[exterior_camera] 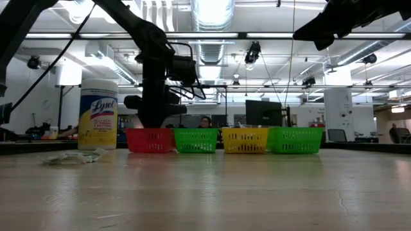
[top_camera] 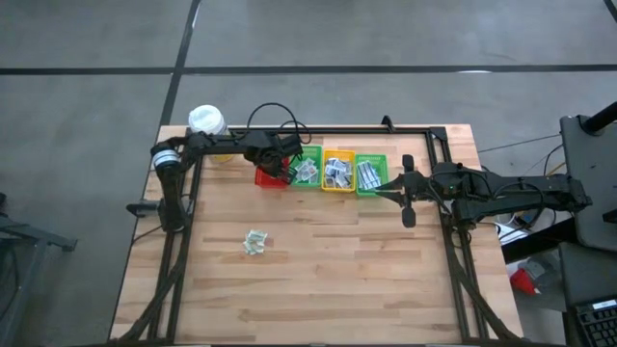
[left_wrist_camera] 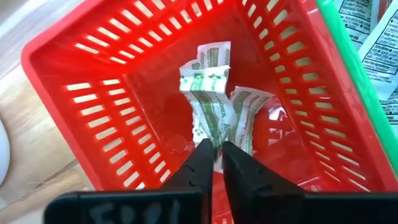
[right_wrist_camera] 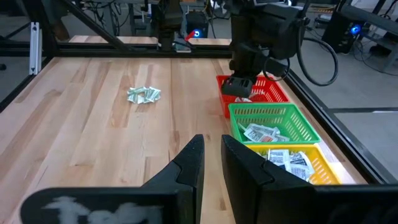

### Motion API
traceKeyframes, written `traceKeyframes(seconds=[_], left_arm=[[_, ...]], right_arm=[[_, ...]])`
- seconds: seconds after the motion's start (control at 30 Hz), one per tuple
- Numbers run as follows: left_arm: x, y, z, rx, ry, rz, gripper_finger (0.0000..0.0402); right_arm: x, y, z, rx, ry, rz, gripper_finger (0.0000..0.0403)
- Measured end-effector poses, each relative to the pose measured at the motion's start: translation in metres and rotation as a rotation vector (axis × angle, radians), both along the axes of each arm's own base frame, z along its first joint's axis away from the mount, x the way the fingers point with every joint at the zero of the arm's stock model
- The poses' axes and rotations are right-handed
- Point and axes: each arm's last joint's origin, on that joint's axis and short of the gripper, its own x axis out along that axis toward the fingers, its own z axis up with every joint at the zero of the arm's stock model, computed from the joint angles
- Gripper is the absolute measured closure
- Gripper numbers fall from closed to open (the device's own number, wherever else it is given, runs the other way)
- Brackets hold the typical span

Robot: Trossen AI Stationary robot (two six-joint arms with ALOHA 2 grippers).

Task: Pick & Place First Aid Supplies
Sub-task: Put the green bandage into the red bin

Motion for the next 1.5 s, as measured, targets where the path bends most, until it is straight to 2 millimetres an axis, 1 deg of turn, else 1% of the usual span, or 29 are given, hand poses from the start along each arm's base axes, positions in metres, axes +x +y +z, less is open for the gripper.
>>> traceKeyframes(seconds=[0.1,0.33,0.43,0.53,0.8,1.1,1.33,1.5], left_arm=[[0.0,0.0,0.0,-0.001,0.0,0.0,0.0353],[0.0,0.0,0.001,0.0,-0.005,0.004,0.0285],[-0.002,-0.001,0.007,0.001,-0.02,0.007,0.0262],[-0.004,-0.003,0.015,-0.003,-0.044,0.003,0.0247],[-0.015,-0.01,0.047,-0.004,-0.147,-0.002,0.0241],[-0.033,-0.026,0.091,-0.074,-0.347,-0.005,0.0241],[-0.04,-0.051,0.115,-0.141,-0.464,-0.027,0.0241],[-0.037,-0.078,0.122,-0.183,-0.483,-0.067,0.0241]], right_arm=[[0.0,0.0,0.0,0.0,-0.001,0.0,0.0351],[0.0,0.0,0.0,-0.001,0.0,0.0,0.0351],[0.0,0.0,0.0,0.001,-0.001,0.0,0.0351],[0.0,0.0,0.0,-0.001,-0.001,0.0,0.0351],[0.0,0.0,0.0,0.0,0.0,0.0,0.0351],[0.0,0.0,0.0,0.0,0.0,0.0,0.0351],[0.0,0.0,0.0,0.0,-0.001,0.0,0.0351],[0.0,0.0,0.0,0.0,-0.001,0.0,0.0351]])
